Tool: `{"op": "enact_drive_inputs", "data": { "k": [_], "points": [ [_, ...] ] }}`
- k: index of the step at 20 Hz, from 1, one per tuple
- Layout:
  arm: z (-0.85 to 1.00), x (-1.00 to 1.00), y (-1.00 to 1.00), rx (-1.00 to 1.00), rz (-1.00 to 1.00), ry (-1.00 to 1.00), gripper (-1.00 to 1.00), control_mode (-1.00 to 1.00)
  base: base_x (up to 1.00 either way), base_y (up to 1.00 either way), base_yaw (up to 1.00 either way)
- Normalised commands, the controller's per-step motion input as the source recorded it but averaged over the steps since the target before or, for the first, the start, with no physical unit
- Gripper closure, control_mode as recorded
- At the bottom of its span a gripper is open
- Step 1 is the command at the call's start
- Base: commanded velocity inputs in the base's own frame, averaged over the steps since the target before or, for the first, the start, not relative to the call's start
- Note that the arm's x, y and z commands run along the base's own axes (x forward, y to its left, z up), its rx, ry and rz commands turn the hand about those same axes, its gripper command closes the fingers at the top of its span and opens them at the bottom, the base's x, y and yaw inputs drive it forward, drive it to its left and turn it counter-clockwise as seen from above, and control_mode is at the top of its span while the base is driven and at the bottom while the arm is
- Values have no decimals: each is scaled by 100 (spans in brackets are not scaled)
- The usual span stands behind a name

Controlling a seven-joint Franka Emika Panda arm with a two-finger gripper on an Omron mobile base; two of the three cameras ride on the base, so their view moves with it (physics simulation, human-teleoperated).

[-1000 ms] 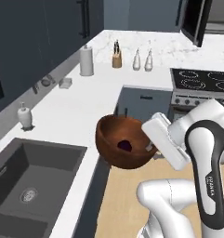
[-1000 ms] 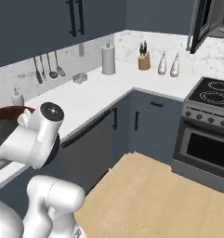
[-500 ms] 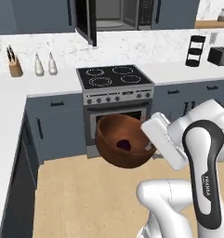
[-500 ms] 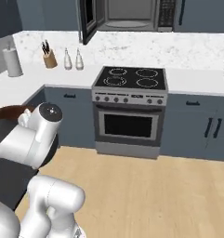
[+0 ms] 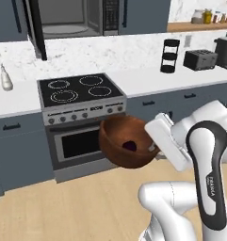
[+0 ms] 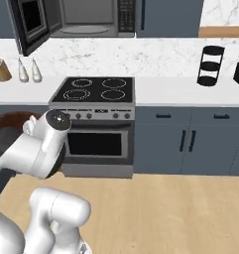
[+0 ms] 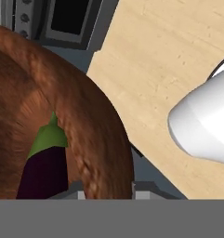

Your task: Pick the eggplant from the sink and place it in the bowl. Then pick the bowl and place it in the microwave. Then close the microwave door and press the start button.

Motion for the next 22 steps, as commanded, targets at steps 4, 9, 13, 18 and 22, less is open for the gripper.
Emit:
{"op": "enact_drive_inputs", "data": {
  "k": [4, 9, 13, 18, 22],
  "points": [
    [0, 0, 0, 0, 0, 0, 100, 100, 100, 0, 0],
    [0, 0, 0, 0, 0, 0, 100, 100, 100, -7, 0],
    [0, 0, 0, 0, 0, 0, 100, 100, 99, -16, 0],
    [0, 0, 0, 0, 0, 0, 100, 100, 96, -14, 5],
    [0, 0, 0, 0, 0, 0, 100, 100, 71, -21, 9]
  ]
}}
